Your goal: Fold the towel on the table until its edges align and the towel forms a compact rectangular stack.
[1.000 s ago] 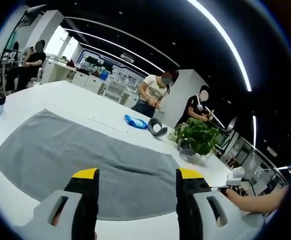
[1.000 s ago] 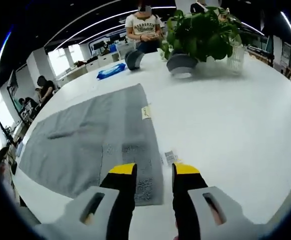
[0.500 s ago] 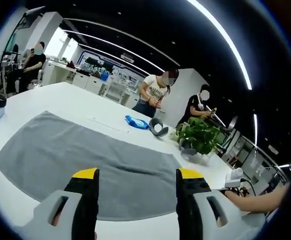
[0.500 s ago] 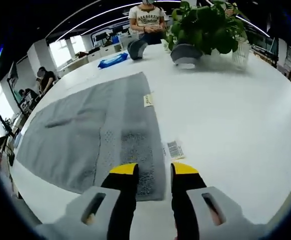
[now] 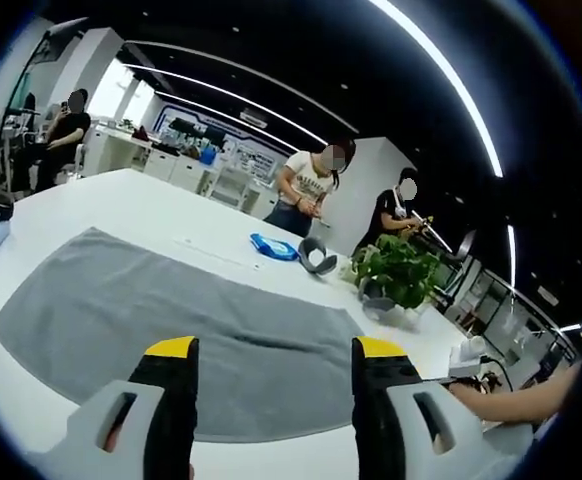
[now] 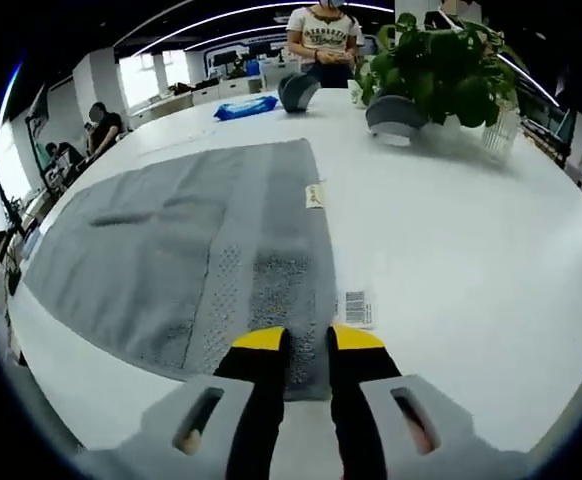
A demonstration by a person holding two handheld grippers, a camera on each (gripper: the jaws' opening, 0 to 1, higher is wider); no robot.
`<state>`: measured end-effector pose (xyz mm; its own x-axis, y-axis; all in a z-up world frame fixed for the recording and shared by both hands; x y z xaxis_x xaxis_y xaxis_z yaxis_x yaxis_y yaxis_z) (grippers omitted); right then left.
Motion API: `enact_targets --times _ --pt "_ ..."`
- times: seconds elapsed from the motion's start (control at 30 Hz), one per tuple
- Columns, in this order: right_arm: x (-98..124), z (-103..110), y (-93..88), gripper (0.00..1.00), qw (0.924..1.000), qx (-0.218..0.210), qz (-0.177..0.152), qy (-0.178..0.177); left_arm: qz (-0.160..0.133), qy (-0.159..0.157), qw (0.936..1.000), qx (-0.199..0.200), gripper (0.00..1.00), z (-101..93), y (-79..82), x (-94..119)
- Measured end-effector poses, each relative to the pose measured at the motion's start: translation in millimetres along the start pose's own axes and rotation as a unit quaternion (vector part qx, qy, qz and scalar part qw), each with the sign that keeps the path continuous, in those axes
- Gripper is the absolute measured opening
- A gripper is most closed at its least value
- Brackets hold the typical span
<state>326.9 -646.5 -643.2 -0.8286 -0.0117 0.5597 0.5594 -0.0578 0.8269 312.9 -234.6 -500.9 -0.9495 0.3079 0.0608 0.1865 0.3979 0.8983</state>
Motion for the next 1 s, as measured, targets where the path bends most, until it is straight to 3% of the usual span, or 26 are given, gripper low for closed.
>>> enact_targets --times 0.1,0.43,0.8,1.0 --pt "1.6 -1.3 2.3 0.05 1.0000 -0.009 0.000 0.001 0.002 -0.001 1.0000 -0.002 0.63 -0.4 -1.0 0.1" --pt "9.9 8.1 26.6 0.02 0.9970 -0.063 -0.043 0.017 0.022 -0.023 0.9995 -0.003 0.56 -10.1 -9.8 -3.0" --pt "14.8 51.5 65.6 0.01 0.9907 0.005 -0.102 0.090 0.076 -0.068 0.9947 0.007 0.48 -39.3 -30.8 -15.3" --pt "14.0 68.4 72.4 0.01 0.9862 0.038 -0.111 0.117 0.102 -0.123 0.9871 0.008 0.51 -82.7 -33.4 -42.0"
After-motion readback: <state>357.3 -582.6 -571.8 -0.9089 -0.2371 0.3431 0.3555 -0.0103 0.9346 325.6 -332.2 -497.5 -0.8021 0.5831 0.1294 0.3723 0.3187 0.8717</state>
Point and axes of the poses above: the point that each gripper's makers call its tool centre point, and the gripper's own axes: x roughly backward along the fingers, z roughly to its left, y roughly out of its top, the point moved 2 cm from there along x, roughly backward along the fingers, and after that the axes turned 13 degrees about -z, right-handed, at the moved point
